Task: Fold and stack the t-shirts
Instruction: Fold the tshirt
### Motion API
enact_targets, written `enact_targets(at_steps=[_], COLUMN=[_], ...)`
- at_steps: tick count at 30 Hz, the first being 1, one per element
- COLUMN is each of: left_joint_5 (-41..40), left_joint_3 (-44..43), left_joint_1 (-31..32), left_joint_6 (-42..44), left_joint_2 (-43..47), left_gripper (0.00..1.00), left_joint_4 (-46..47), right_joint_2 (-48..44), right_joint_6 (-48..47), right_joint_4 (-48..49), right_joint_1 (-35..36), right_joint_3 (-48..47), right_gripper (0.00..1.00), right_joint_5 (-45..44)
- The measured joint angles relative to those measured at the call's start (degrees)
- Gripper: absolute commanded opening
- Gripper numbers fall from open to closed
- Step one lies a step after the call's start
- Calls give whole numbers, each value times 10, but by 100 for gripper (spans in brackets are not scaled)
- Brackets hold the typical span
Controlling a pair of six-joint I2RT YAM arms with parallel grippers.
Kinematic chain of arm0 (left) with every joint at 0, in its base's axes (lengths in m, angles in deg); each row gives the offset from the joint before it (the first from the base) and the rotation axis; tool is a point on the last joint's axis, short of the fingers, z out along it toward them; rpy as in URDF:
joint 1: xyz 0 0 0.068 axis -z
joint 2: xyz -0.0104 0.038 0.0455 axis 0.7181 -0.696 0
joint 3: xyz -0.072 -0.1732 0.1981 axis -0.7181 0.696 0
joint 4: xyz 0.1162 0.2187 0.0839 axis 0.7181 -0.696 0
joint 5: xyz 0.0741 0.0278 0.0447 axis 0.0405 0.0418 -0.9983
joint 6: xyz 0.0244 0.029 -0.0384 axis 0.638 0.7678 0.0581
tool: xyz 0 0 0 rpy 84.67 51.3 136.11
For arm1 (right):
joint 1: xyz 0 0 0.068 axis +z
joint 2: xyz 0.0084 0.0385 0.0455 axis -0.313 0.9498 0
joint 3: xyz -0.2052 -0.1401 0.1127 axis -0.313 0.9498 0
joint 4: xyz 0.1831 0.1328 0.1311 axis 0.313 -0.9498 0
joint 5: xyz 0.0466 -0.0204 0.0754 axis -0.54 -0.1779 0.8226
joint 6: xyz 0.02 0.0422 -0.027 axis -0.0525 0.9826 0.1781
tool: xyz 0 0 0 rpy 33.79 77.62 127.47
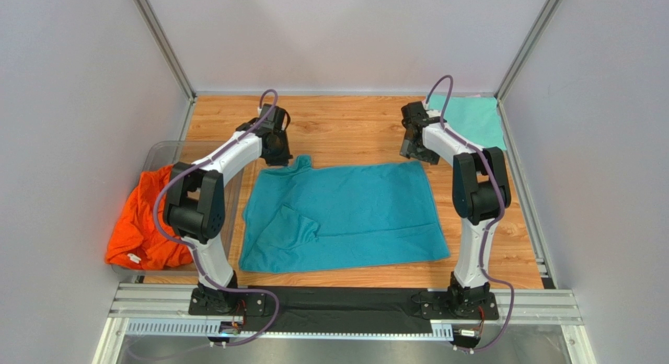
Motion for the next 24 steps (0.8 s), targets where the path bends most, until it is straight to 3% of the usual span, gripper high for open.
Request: enact_targets(at_steps=[13,18,24], left_joint_5=[5,-1,-14], left_joint_3=[46,59,75], left_joint_1=[11,16,21], left_joint_6=[-2,-2,-2], left_joint_2=[59,66,94], left_gripper=[0,0,0], left_joint_4=[17,16,11], right_joint_2=[27,28,28], right_joint_6=[-7,-7,-9], right_joint_4=[8,17,28], right_joint_1=[-1,-5,-12], right_joint_3=[-3,0,2], right_gripper=[43,40,44], right_joint_5=[14,18,22])
